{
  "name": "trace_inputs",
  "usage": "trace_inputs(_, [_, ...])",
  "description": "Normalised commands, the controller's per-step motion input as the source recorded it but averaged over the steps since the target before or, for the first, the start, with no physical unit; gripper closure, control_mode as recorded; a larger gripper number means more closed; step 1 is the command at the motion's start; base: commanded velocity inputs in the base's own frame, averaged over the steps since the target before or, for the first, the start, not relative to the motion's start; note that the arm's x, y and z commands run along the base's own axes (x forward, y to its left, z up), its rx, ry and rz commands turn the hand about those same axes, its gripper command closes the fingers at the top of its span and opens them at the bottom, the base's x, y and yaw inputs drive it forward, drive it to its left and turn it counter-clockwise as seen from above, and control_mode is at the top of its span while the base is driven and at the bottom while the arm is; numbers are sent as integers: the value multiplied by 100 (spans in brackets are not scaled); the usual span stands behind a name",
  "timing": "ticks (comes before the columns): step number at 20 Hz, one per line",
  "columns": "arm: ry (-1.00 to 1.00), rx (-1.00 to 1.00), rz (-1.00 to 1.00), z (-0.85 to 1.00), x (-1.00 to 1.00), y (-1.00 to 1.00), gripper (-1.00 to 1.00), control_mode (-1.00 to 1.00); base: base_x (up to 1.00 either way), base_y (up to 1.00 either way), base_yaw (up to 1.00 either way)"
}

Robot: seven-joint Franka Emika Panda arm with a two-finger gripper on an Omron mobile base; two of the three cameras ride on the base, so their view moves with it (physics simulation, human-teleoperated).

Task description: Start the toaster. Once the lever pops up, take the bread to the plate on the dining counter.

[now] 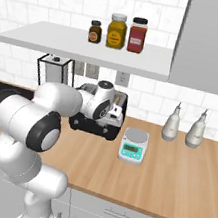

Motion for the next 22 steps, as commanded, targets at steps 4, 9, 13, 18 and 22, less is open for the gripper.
trace_inputs(4, [-10,-3,0,6,-27,0,100,-100,0,0,0])
trace_inputs(9, [-21,-6,-2,52,-33,0,100,-100,0,0,0])
trace_inputs(13, [-16,-3,-3,40,-28,0,100,-100,0,0,0])
trace_inputs(18, [-15,0,-4,27,-53,2,100,-100,0,0,0])
trace_inputs(22, [-5,-2,0,37,-64,47,100,-100,0,0,0])
